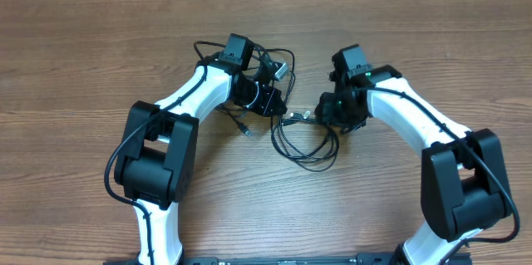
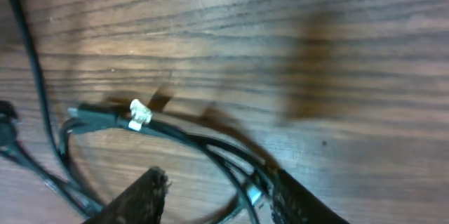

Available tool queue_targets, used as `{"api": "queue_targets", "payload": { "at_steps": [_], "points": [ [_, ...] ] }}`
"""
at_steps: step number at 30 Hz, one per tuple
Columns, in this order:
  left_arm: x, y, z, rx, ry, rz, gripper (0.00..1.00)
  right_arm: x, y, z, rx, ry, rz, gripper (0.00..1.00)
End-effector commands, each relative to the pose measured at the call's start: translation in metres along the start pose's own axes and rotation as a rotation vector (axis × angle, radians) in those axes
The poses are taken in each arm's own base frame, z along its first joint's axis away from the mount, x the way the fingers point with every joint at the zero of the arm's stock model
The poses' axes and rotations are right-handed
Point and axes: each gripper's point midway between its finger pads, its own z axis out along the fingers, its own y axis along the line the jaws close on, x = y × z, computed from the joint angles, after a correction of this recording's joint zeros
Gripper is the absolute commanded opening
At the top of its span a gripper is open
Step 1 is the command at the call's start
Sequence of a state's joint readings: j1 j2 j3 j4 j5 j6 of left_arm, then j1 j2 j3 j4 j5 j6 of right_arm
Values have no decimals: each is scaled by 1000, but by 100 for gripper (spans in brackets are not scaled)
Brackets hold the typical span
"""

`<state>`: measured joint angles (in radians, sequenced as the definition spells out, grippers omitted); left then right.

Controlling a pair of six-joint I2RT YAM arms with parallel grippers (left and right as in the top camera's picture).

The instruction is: Untangle cables

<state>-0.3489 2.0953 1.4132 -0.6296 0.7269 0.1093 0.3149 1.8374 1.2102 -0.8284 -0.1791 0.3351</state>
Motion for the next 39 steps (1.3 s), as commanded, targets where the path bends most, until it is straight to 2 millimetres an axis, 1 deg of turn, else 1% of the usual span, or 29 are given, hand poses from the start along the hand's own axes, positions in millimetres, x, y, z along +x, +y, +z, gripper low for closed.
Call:
{"api": "queue_targets", "payload": {
  "at_steps": [1,8,12,15,19,20,22,24,27,29,31,33,34,35,37,39],
  "points": [
    [-1,-1,3,29,1,17,4,3,-1,7,-9,-33,-43,46],
    [-1,-1,3,29,1,17,4,-2,-2,21,-32,-88,-55,44],
    [-1,-1,3,29,1,17,4,5,-10,28,-15,-82,-52,41],
    [-1,-1,3,29,1,17,4,6,-20,31,37,-90,-48,41],
    [0,1,3,20,3,17,4,9,-42,34,142,-104,-41,41],
    [0,2,3,12,4,16,4,11,-45,35,153,-104,-40,41],
    [2,9,3,-30,15,0,4,17,-51,38,175,-93,-38,41],
    [5,21,2,-102,25,-42,4,21,-60,40,217,-90,-36,42],
    [9,45,-2,-244,39,-112,4,23,-81,36,328,-102,-34,41],
    [13,56,-6,-316,49,-135,6,22,-93,31,401,-110,-32,42],
    [17,64,-9,-365,62,-142,9,21,-106,25,479,-128,-14,42],
    [19,68,-10,-389,68,-146,9,19,-116,19,543,-162,41,43],
    [19,69,-11,-395,69,-147,9,17,-121,16,569,-181,69,47],
    [19,69,-11,-396,69,-147,10,16,-123,13,588,-194,80,47],
    [19,69,-11,-396,69,-147,10,12,-126,7,615,-210,90,49],
    [19,69,-11,-396,69,-147,10,4,-124,-2,628,-215,94,55]
  ]
}}
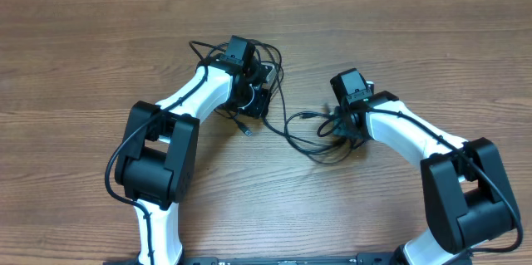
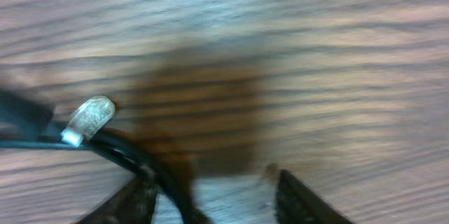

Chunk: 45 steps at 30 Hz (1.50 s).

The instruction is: Untangle cables

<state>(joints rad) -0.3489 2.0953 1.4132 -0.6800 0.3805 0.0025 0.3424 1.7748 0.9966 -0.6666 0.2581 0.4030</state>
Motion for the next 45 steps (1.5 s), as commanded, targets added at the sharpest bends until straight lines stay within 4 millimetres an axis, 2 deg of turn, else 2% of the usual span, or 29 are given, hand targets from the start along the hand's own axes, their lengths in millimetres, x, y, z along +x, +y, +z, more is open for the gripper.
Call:
{"api": "queue_targets", "payload": {
  "at_steps": [1,9,10,11,12,13,16,22,26,30,32,36,37,38,45],
  "points": [
    [-1,12,4,-52,6,-15,13,-5,-49,4,247,-16,34,55],
    [-2,11,3,-52,4,-15,23,-40,-45,-32,222,-20,64,56],
    [-2,11,2,-51,4,-14,26,-41,-39,-36,191,-5,63,60],
    [-3,11,2,-51,4,-14,28,-41,-34,-38,159,9,63,62],
    [-4,7,0,-36,7,-15,40,-38,-23,-39,95,38,62,65],
    [-5,4,-1,-20,8,-15,43,-35,-16,-38,55,58,48,65],
    [-8,-9,-5,51,4,-11,47,-26,-2,-39,-30,111,45,65],
    [-12,-40,-7,207,-11,4,70,-14,4,-40,-121,198,74,63],
    [-16,-56,-5,250,-23,7,71,-10,7,-42,-204,238,25,59],
    [-19,-66,-2,262,-21,-56,60,-11,3,-42,-265,267,74,60],
    [-18,-64,2,212,-18,-69,53,-14,-2,-41,-286,275,103,59],
    [-11,-45,15,-37,-13,-242,53,-17,-12,-39,-289,281,142,58],
    [-8,-43,19,-133,-28,-284,61,-17,-15,-39,-286,285,151,56],
    [-8,-43,21,-180,-40,-297,62,-16,-16,-39,-285,287,152,55],
    [-3,-47,32,-312,-92,-384,63,-14,-16,-39,-282,296,152,55]
  ]
}}
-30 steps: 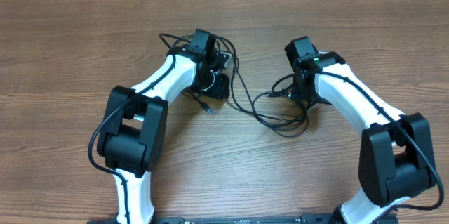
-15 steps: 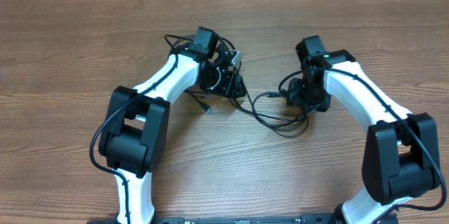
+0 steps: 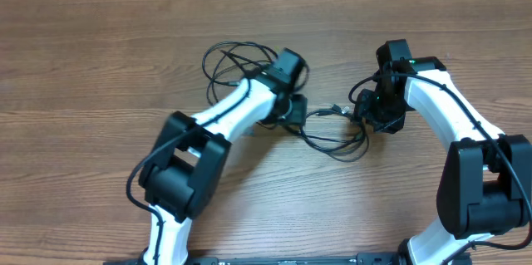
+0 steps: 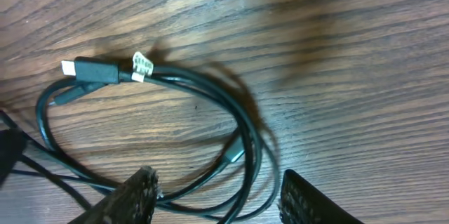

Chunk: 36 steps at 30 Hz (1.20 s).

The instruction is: Untangle cables

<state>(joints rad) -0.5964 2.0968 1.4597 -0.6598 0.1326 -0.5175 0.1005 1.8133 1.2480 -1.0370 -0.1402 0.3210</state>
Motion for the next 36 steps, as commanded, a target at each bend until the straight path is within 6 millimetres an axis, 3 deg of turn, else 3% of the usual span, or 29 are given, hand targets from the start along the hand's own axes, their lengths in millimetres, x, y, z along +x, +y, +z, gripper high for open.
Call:
{"api": "queue_targets", "payload": {
  "at_steps": [1,8,12,15,19,27,32,36],
  "points": [
    [-2,16,13,-133,-49,-119,61,-4,4,-3,-15,-8,-7,55],
    [12,24,40,-145,20,-156,57,-2,3,-3,-13,-1,-5,55],
    [20,26,51,-137,61,-155,25,0,2,-3,-9,8,-4,55],
    [17,28,51,-134,61,-156,15,2,2,-3,-6,16,-3,56],
    [13,22,48,-48,94,-78,4,8,-1,-3,4,41,-8,67],
    [6,-9,22,351,175,191,4,15,3,0,-24,68,2,66],
    [1,5,14,392,187,167,4,18,-2,14,-21,61,9,50],
    [0,6,13,393,186,163,4,25,-13,26,22,67,73,48]
  ]
}}
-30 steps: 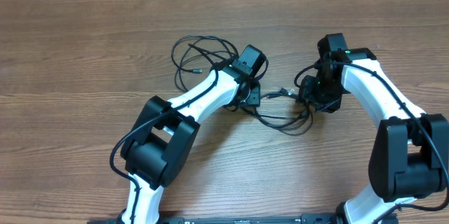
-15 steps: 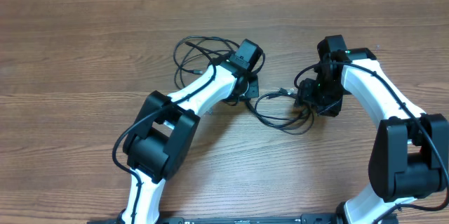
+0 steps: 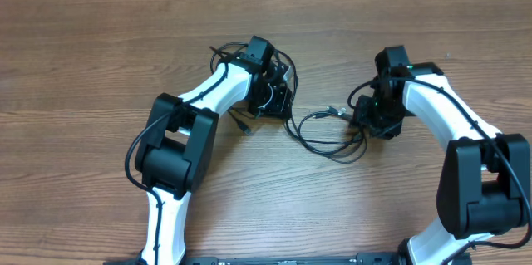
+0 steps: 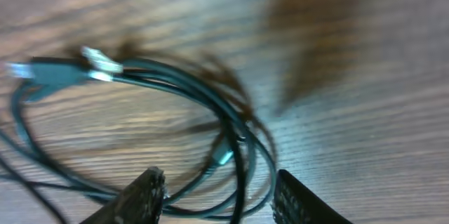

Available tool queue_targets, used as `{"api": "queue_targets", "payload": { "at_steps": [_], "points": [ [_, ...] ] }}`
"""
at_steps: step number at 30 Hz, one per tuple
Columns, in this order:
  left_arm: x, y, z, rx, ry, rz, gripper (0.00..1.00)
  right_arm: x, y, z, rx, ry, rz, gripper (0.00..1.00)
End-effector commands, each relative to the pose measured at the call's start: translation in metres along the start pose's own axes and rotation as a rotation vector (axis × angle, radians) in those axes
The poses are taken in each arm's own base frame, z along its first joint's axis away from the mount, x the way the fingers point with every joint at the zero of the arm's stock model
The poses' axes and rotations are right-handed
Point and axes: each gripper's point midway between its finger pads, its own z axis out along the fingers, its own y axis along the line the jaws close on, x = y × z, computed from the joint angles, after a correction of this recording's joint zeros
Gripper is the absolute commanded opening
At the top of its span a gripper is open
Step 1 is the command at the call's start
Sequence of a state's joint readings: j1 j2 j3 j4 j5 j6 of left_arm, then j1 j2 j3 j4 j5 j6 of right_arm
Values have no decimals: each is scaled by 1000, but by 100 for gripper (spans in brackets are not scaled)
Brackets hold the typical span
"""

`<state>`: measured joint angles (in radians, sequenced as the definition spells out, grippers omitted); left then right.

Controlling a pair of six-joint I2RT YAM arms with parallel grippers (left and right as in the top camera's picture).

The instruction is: Untangle cables

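A black cable loop [image 3: 316, 115] lies on the wooden table between the two arms. In the right wrist view the same loop [image 4: 235, 122] runs between my right gripper's fingers [image 4: 149, 194], with a tagged plug [image 4: 59, 73] at the upper left. My right gripper [image 3: 367, 120] [image 4: 221, 182] is open over the loop's right side. My left gripper [image 3: 277, 96] sits in a second tangle of black cable [image 3: 284, 69]; whether its fingers are open or shut does not show.
A loose cable end [image 3: 243, 124] lies just below the left forearm. Bare wooden tabletop [image 3: 100, 66] surrounds the cables on all sides. The right wrist view is blurred.
My left gripper has moved back up and to the left, against the cable tangle. The right gripper stays open and now sits slightly closer over the loop.
First both grippers were close together at one heap of cable. Then the right gripper was low on the loop, which lay further right. Later the loop lay apart from the left tangle, with the left arm stretched toward it. Now the left gripper is back at its tangle.
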<state>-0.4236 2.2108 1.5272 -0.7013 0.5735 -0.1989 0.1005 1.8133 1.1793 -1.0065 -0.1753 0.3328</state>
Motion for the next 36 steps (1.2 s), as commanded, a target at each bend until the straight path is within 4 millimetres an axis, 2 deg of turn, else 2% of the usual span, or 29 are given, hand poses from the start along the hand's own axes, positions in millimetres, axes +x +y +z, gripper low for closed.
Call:
{"api": "queue_targets", "payload": {
  "at_steps": [1,5,6,7,8,10,12,15,18,22,25,29,31,36],
  "points": [
    [5,2,8,25,29,36,4,10,-16,14,56,18,68,48],
    [7,-2,10,26,35,45,4,22,-28,25,96,41,80,43],
    [7,-2,10,26,35,45,4,24,-29,26,99,47,81,34],
    [7,-2,10,27,34,45,4,25,-30,27,101,51,81,6],
    [6,-3,10,27,33,46,4,26,-30,27,101,52,82,4],
    [5,-4,5,26,38,60,5,23,-28,22,98,51,82,4],
    [3,-6,-4,23,48,94,5,17,-22,9,93,39,80,4],
    [0,-7,-18,-11,54,161,6,1,-1,-23,54,-39,46,4],
    [-2,11,-23,-130,52,154,7,-6,24,-60,8,-135,-33,4],
    [-4,39,-29,-301,39,69,12,1,61,-97,-48,-253,-211,4],
    [-5,55,-35,-392,19,11,15,12,77,-108,-28,-313,-312,4],
    [-5,74,-45,-494,10,-24,34,16,86,-109,44,-367,-373,4],
    [-5,83,-50,-507,9,-43,42,12,90,-110,75,-407,-391,4],
    [-4,95,-59,-483,10,-91,46,-4,82,-118,145,-501,-331,4]
  ]
}}
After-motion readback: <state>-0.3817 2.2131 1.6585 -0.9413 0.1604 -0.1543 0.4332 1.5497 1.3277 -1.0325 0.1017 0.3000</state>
